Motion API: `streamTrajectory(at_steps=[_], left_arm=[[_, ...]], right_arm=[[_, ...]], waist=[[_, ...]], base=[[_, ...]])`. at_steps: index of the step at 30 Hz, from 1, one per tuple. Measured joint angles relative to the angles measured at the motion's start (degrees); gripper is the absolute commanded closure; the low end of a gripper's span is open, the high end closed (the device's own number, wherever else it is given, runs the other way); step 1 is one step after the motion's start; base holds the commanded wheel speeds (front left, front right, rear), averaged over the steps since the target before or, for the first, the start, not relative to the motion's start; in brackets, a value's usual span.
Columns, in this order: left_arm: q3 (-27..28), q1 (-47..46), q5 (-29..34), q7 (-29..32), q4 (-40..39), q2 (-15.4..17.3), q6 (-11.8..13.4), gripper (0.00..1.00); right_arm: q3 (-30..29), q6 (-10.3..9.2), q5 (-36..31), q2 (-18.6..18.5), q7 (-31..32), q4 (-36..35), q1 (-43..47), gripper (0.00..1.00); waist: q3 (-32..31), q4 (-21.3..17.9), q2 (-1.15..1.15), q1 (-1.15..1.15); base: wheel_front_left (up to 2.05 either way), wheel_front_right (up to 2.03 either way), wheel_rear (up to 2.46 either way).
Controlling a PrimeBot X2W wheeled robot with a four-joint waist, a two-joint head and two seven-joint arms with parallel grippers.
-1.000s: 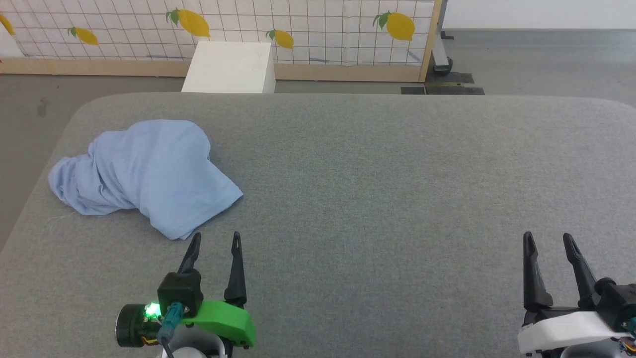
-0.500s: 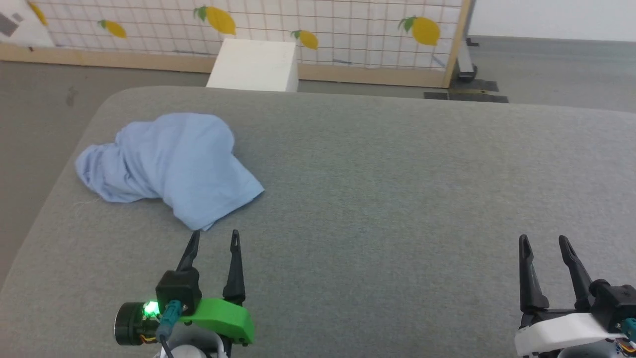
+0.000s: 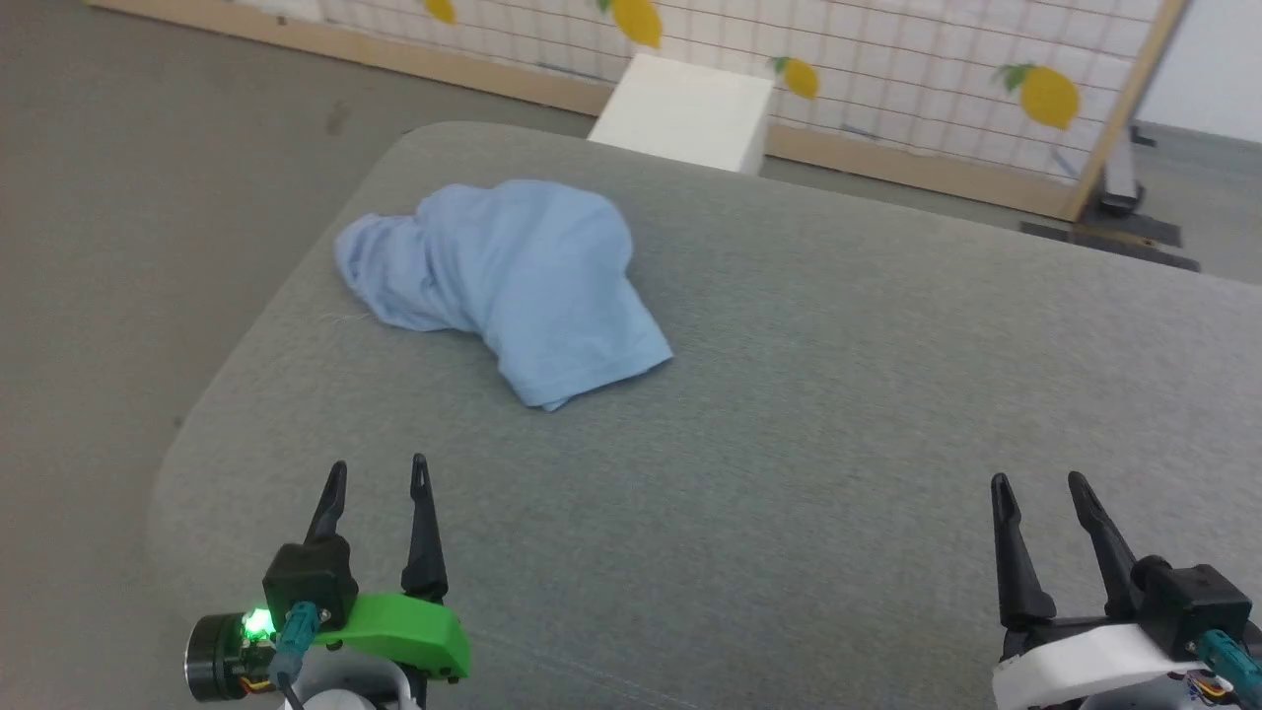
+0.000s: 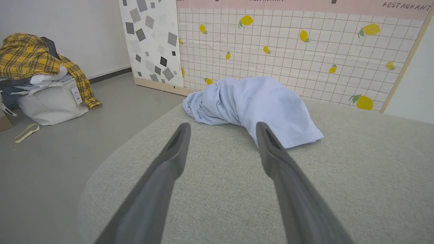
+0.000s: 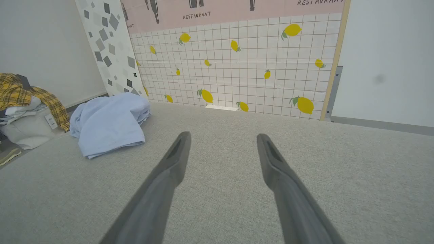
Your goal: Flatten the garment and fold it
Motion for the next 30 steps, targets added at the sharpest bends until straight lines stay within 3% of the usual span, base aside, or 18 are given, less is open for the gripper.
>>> streamTrajectory(at_steps=[9, 16, 25, 30], left_arm=[[0.4, 0.9, 0.0, 0.0, -0.2, 0.2, 0.0, 0.00], [0.3, 1.3, 0.0, 0.0, -0.2, 0.2, 0.0, 0.00], [0.3, 1.5, -1.0, 0.0, -0.3, 0.2, -0.1, 0.00], [-0.1, -1.8, -2.5, 0.0, 0.3, 0.1, -2.0, 0.00]], right_arm=[[1.4, 0.00, 0.8, 0.0, 0.0, 0.8, -0.1, 0.00], [2.0, 0.00, 0.9, 0.0, 0.0, 1.1, -0.1, 0.00], [2.0, 0.00, 0.9, 0.0, 0.0, 1.4, -0.1, 0.00], [1.9, 0.00, 0.7, 0.0, 0.0, 1.3, -0.1, 0.00]], waist=[[0.0, 8.0, 0.00, 0.00], [-0.2, 12.0, 0.00, 0.00], [0.1, 11.7, 0.00, 0.00], [1.0, 11.1, 0.00, 0.00]], base=[[0.00, 0.00, 0.00], [0.00, 0.00, 0.00], [0.00, 0.00, 0.00], [0.00, 0.00, 0.00]])
